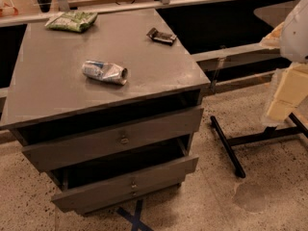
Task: Move green jalapeno chip bag near redbull can
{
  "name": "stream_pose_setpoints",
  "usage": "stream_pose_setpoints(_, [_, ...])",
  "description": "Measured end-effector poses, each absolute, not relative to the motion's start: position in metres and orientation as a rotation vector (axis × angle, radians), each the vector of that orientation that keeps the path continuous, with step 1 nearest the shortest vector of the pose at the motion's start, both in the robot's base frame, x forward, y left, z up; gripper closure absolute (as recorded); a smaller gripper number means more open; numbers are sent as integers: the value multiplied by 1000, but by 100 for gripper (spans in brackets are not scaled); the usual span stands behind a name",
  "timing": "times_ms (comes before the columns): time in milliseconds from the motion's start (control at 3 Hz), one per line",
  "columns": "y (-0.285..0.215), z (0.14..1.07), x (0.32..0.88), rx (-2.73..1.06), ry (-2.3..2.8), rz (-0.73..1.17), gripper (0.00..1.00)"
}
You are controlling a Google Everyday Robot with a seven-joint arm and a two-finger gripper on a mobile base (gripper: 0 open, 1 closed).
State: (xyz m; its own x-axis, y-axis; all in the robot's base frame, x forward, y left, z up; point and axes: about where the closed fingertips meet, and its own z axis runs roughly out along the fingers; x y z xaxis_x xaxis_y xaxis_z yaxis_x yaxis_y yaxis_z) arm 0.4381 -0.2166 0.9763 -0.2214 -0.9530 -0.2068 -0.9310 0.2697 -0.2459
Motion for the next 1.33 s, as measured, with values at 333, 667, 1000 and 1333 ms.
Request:
stream_pose_setpoints(333, [-217,976,438,-1724,2232,-99,0])
stream_pose_setpoints(667, [-210,981,459,-1641,2204,-62,0])
stream_pose_setpoints(1000, [-195,993,505,-1507,2097,9,0])
stream_pose_setpoints(1333, [-174,1007,560,-1329,1968,74,0])
